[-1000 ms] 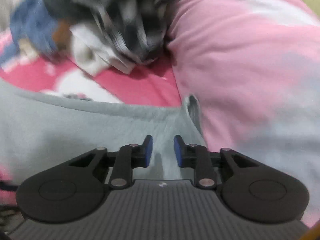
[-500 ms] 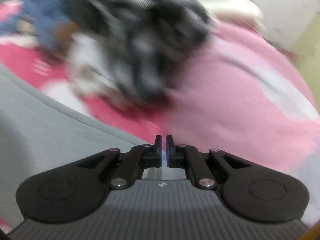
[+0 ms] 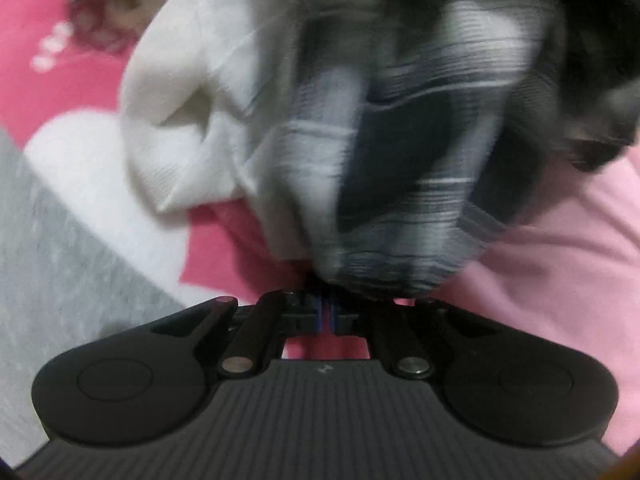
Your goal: Fold clothes
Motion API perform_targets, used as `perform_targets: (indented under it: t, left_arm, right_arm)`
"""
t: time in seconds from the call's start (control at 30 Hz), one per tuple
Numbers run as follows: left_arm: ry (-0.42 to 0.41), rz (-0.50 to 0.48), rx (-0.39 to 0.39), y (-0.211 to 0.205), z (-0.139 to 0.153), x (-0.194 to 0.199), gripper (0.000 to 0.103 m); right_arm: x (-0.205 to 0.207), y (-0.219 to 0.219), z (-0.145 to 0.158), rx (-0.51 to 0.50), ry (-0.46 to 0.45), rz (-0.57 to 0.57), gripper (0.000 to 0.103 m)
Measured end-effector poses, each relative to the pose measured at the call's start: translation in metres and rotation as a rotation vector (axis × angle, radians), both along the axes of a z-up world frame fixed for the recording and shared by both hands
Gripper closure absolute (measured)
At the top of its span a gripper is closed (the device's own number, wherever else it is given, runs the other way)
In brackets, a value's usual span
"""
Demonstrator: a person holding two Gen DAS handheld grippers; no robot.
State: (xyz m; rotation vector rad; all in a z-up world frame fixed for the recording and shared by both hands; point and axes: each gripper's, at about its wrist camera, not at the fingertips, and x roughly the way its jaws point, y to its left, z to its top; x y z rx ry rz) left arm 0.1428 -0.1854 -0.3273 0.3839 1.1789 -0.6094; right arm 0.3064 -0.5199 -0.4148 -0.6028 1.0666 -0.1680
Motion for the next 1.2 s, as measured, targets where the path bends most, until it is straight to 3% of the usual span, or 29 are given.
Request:
perform_targets:
  t: [0.03, 0.13, 0.2, 0.27, 0.33, 0.4, 0.5, 0.6, 0.7, 0.77, 0.83, 0.97, 1.2]
  left_arm:
    - [0.002, 0.003, -0.014, 0.004, 0.003, -0.001, 0.056]
    - [-0.008, 0.018, -0.047, 0.022, 0.013, -0.001, 0.056]
    - [-0.033, 0.022, -0.041, 0.038, 0.019, 0.003, 0.056]
    - [-0.061, 0.007, -0.014, 0.051, 0.021, 0.006, 0.056]
    - [-0.099, -0.024, 0.016, 0.066, 0.020, 0.009, 0.056]
    - [-0.118, -0.065, 0.030, 0.078, 0.016, 0.014, 0.056]
    - [-0.125, -0.155, 0.034, 0.088, 0.007, 0.011, 0.056]
    - [-0.153, -0.242, 0.051, 0.089, -0.006, 0.003, 0.056]
    - [-0.175, -0.266, 0.045, 0.091, -0.009, -0.004, 0.056]
    - [-0.161, -0.254, 0.027, 0.094, -0.009, -0.004, 0.056]
    - [-0.145, -0.249, 0.016, 0.095, -0.010, -0.002, 0.056]
    - [-0.144, -0.267, 0.019, 0.096, -0.011, -0.007, 0.056]
    - [-0.150, -0.295, 0.037, 0.099, -0.021, -0.010, 0.055]
  right_arm:
    - [-0.001, 0.008, 0.011, -0.006, -0.026, -0.035, 0.101]
    - [-0.019, 0.052, 0.056, 0.171, -0.118, -0.020, 0.100]
    - [-0.019, 0.102, 0.066, 0.316, -0.074, 0.122, 0.097]
    - [-0.019, 0.151, 0.076, 0.458, -0.029, 0.263, 0.084]
    - [0.004, 0.189, 0.072, 0.524, 0.027, 0.364, 0.056]
    - [0.027, 0.227, 0.067, 0.588, 0.083, 0.465, 0.046]
    - [0.077, 0.254, 0.047, 0.659, 0.210, 0.518, 0.043]
    - [0.105, 0.255, 0.019, 0.714, 0.374, 0.468, 0.044]
    - [0.083, 0.254, 0.011, 0.634, 0.496, 0.532, 0.045]
    - [0.077, 0.266, 0.016, 0.550, 0.514, 0.562, 0.060]
    - [0.074, 0.276, 0.020, 0.495, 0.507, 0.578, 0.094]
    - [0.056, 0.295, 0.032, 0.329, 0.412, 0.674, 0.099]
    - [0.050, 0.275, 0.029, 0.197, 0.230, 0.577, 0.102]
